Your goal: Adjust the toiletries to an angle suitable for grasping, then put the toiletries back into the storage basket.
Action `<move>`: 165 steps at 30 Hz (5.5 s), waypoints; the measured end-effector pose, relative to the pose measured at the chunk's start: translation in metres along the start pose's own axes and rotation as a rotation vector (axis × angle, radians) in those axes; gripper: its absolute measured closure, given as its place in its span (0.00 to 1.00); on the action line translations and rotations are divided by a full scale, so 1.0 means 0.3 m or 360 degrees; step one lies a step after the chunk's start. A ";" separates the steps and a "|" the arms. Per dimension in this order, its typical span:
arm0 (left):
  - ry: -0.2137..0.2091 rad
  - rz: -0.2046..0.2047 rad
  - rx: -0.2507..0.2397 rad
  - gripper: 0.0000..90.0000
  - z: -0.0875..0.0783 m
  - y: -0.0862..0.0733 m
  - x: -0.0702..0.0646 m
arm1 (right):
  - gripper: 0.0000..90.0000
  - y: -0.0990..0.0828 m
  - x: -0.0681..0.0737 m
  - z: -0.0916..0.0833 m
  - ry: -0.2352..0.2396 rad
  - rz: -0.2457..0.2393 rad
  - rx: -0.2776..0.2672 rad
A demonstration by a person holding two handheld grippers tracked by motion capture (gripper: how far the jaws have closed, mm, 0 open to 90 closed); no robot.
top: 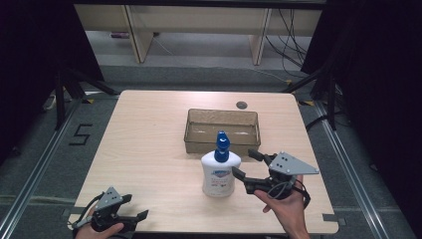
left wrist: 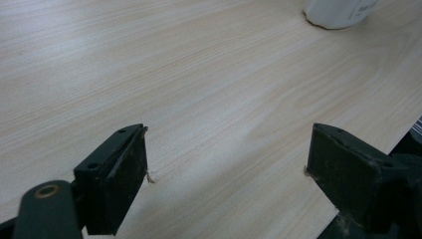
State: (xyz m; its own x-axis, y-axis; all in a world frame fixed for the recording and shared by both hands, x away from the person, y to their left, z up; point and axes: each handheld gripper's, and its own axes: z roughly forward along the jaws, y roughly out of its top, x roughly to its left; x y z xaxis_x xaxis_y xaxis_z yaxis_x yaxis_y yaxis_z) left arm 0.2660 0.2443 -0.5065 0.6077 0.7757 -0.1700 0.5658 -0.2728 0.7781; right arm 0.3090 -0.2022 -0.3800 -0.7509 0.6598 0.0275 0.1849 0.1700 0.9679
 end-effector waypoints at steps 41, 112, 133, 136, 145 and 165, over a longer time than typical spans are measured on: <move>-0.0005 0.0011 0.0016 0.17 -0.002 0.001 0.001 | 0.34 0.098 0.039 0.109 0.0112 -0.0079 -0.0070; -0.0021 -0.0016 -0.0021 0.17 0.006 0.001 -0.004 | 0.70 0.151 0.067 0.175 0.0076 -0.0152 -0.0115; -0.0022 -0.0024 -0.0023 0.17 0.007 0.001 -0.002 | 0.73 0.253 0.026 0.185 0.0056 -0.0137 -0.0196; -0.0019 -0.0022 0.0000 0.17 0.004 0.003 -0.001 | 0.73 0.273 0.011 0.186 0.0056 -0.0114 -0.0222; -0.0021 -0.0013 0.0000 0.17 0.004 0.004 0.001 | 0.73 0.320 -0.017 0.184 0.0030 -0.0148 -0.0232; -0.0021 -0.0019 -0.0010 0.17 0.008 0.003 -0.001 | 0.73 0.387 -0.127 0.188 -0.0078 -0.0081 -0.0251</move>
State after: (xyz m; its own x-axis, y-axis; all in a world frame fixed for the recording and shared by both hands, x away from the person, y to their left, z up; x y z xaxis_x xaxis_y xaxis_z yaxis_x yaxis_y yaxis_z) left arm 0.2676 0.2423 -0.5071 0.6082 0.7714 -0.1874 0.5696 -0.2597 0.7798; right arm 0.3948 -0.1664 -0.2826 -0.7243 0.6888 -0.0310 0.0428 0.0898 0.9950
